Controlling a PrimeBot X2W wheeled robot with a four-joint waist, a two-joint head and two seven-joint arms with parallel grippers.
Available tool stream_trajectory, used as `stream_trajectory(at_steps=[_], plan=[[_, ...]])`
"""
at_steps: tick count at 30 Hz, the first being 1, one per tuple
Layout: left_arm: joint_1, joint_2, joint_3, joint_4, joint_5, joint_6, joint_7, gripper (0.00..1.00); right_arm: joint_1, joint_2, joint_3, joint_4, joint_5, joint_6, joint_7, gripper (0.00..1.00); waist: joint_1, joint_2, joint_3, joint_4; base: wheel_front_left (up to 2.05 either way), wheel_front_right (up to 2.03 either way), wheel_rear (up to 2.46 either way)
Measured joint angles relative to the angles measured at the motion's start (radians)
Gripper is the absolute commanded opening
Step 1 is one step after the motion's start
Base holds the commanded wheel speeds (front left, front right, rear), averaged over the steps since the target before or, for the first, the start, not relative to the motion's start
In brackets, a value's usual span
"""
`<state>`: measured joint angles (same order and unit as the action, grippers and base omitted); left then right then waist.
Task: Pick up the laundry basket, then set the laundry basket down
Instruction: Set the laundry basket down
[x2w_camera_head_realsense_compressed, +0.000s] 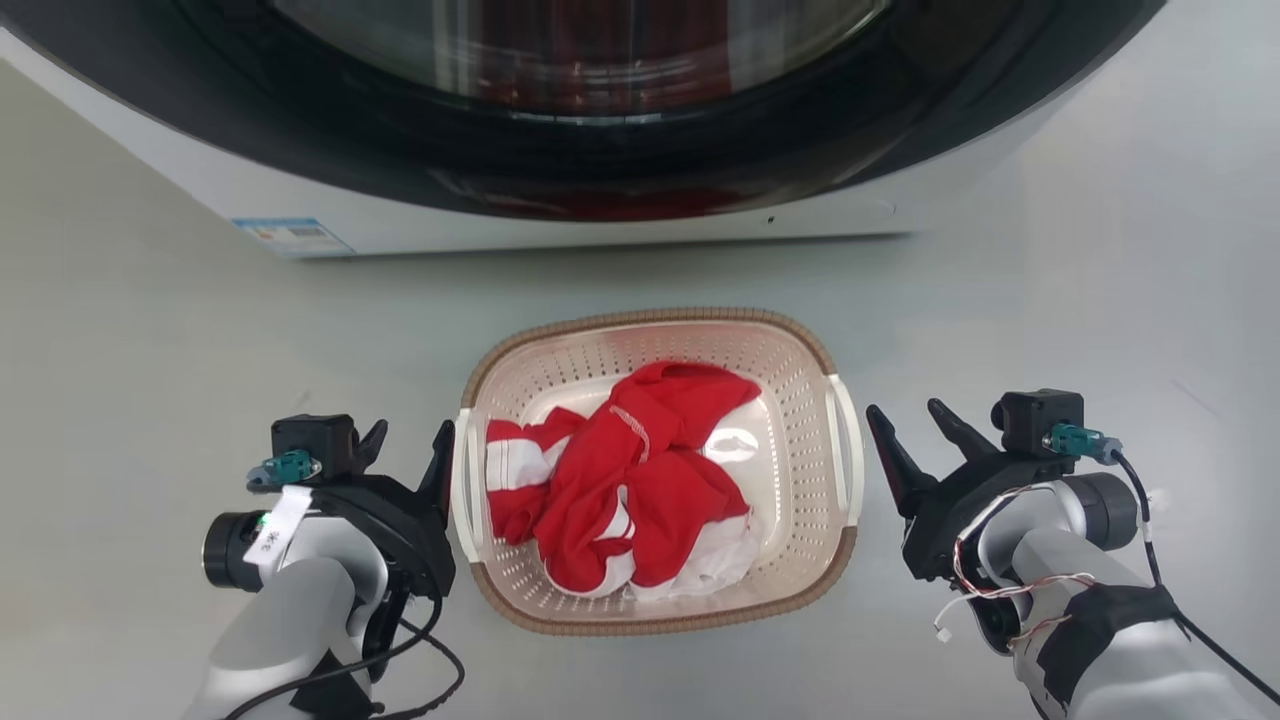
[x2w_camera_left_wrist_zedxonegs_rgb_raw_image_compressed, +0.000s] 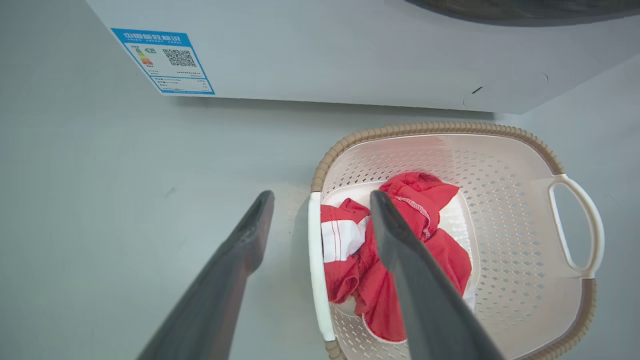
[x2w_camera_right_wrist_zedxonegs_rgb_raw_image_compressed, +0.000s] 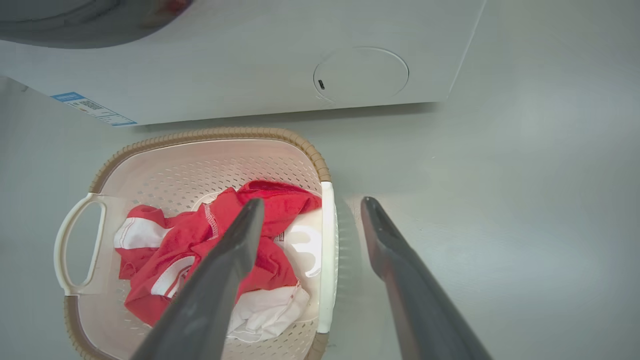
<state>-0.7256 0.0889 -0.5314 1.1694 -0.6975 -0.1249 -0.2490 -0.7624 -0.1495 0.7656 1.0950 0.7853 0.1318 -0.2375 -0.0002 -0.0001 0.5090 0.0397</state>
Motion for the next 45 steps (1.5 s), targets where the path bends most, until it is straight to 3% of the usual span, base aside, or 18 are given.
stream_trajectory(at_steps=[9,20,34,45], plan=[[0.049,0.011,0.017,-0.127,0.026,0.003,-0.001,1.0,0.044,-0.03,-0.025,-0.069,0.017,0.0,-0.012,1.0,0.0,0.0,-0.102,-0.006,0.0,0.0,0.0],[0.135,0.058,0.066,-0.361,0.093,0.068,-0.001,1.0,0.085,-0.075,-0.109,-0.23,-0.013,-0.021,-0.012,1.0,0.0,0.0001,-0.19,-0.009,0.0,0.0,0.0],[0.335,0.13,0.121,-0.782,0.225,0.192,-0.001,1.0,0.222,-0.141,-0.191,-0.524,-0.12,-0.128,-0.015,1.0,0.0001,0.0001,-0.291,-0.01,0.0,0.0,0.0],[0.524,0.159,0.178,-1.007,0.278,0.235,-0.001,1.0,0.379,-0.168,-0.251,-0.713,-0.17,-0.208,-0.016,1.0,0.0001,0.0,-0.352,-0.018,0.0,0.0,0.0]])
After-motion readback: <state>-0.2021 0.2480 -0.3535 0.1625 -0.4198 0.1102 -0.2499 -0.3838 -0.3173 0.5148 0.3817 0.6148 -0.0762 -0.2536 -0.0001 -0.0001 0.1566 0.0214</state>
